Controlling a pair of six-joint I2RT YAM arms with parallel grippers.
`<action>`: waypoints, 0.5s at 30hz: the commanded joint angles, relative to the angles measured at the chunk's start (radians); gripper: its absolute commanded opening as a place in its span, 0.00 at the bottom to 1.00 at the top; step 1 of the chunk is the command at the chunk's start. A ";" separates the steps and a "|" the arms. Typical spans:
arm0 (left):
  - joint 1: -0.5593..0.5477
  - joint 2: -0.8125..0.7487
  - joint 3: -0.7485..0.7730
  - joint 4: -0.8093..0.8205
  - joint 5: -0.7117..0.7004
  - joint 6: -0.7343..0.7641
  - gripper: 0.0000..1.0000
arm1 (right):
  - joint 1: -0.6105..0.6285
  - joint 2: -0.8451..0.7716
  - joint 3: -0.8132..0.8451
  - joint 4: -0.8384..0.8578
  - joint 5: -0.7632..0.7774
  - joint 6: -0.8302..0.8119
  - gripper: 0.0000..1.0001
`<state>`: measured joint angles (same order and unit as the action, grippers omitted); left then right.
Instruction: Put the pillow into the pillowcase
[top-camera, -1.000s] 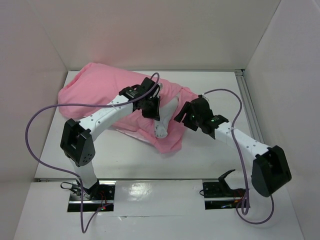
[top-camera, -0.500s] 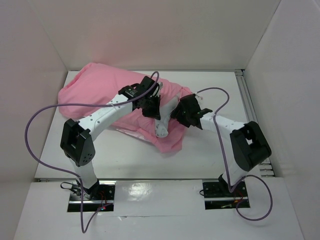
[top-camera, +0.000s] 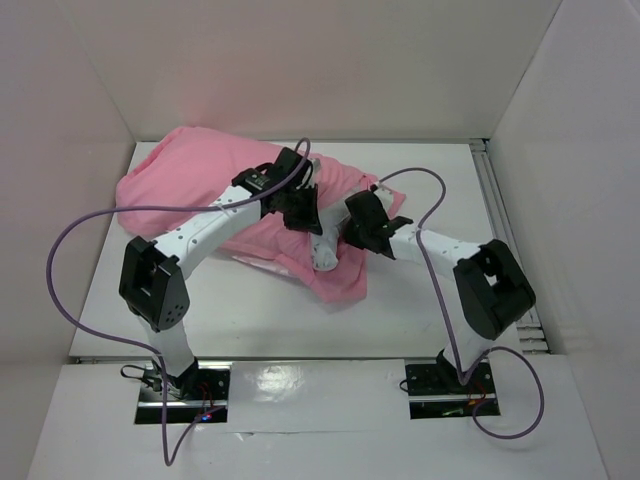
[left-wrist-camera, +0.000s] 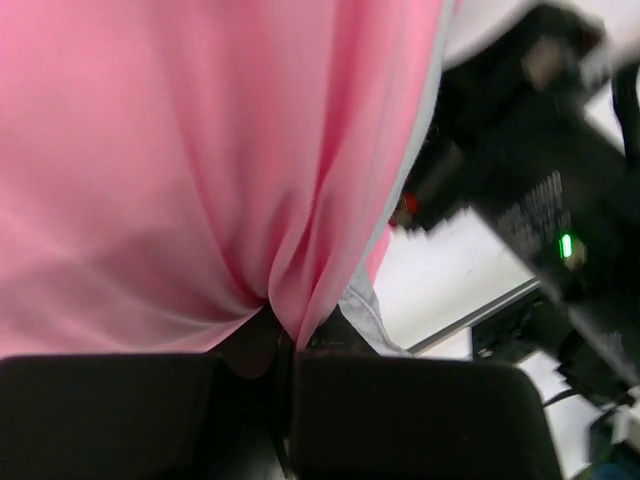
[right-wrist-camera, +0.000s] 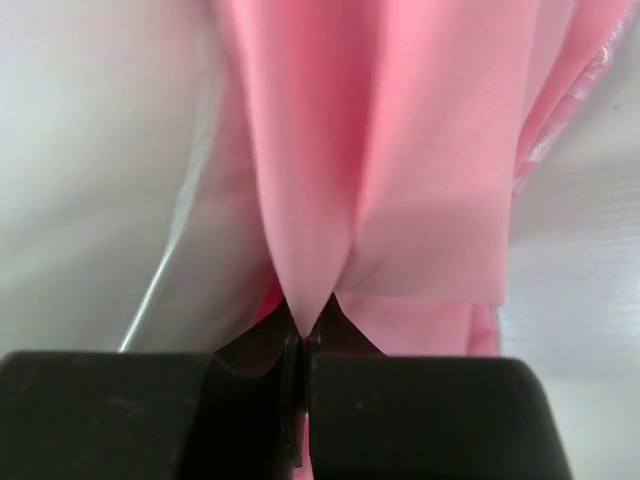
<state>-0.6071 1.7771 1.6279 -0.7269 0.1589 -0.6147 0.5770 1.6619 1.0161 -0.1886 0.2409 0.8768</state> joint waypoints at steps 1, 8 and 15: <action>0.032 -0.039 0.026 0.156 0.039 -0.112 0.00 | 0.055 -0.149 -0.023 -0.047 0.022 -0.154 0.00; 0.043 -0.030 0.006 0.224 -0.160 -0.330 0.00 | 0.193 -0.445 -0.105 -0.035 -0.167 -0.435 0.00; 0.023 0.030 -0.049 0.253 -0.321 -0.516 0.00 | 0.314 -0.481 0.037 -0.185 -0.327 -0.579 0.00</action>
<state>-0.6025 1.7771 1.5978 -0.6720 0.0177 -0.9871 0.8078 1.2068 0.9455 -0.2981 0.1200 0.3916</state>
